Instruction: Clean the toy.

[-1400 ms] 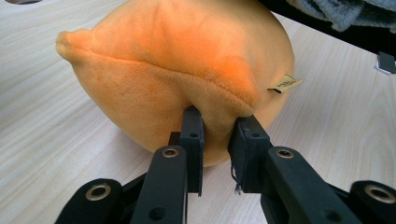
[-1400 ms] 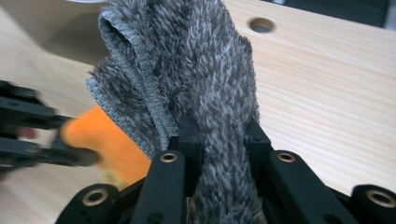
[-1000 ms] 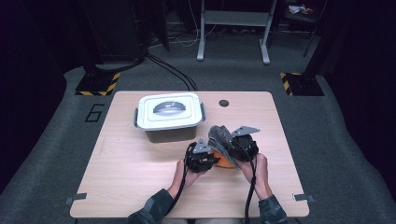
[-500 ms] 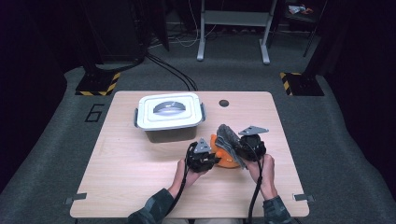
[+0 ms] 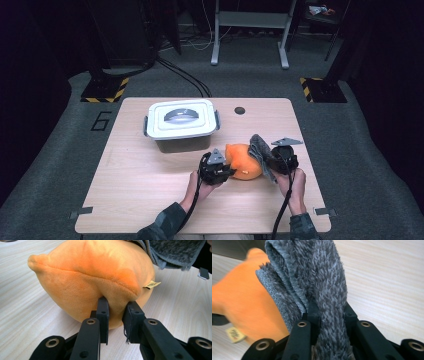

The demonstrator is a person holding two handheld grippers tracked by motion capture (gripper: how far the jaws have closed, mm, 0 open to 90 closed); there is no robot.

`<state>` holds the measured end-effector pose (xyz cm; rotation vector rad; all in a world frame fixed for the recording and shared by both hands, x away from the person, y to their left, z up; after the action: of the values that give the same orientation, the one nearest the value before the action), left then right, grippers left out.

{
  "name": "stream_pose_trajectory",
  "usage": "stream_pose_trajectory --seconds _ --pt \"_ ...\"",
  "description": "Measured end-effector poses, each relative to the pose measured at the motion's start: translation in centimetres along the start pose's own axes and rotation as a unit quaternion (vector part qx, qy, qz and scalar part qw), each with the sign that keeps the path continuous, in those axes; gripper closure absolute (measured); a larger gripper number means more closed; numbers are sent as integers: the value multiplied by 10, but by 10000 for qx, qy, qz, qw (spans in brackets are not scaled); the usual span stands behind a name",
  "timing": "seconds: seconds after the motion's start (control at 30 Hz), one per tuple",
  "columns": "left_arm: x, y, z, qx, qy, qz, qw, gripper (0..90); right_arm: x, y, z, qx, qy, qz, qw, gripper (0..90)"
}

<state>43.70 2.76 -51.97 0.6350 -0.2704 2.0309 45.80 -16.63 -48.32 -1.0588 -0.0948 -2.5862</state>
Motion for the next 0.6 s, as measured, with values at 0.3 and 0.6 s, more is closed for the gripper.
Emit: stream_pose_trajectory --seconds 0.3,0.6 --pt "1 -2 -4 25 -4 11 10000 762 -26 22 -24 -373 -469 -73 9982 746" --pt "2 -5 -5 90 3 -7 10000 761 -45 26 -40 -460 -708 23 9964 746"
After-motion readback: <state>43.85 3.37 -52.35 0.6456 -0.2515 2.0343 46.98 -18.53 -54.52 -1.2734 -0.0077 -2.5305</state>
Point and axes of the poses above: each handheld gripper's, and its own axes: x roughly backward along the jaws, z roughly out of its top, y roughly to its right, the point moved 6 cm from there along -x, roughly forward along the jaws, and after that the axes turned 4 degrees about -x, right-handed, at the moved point
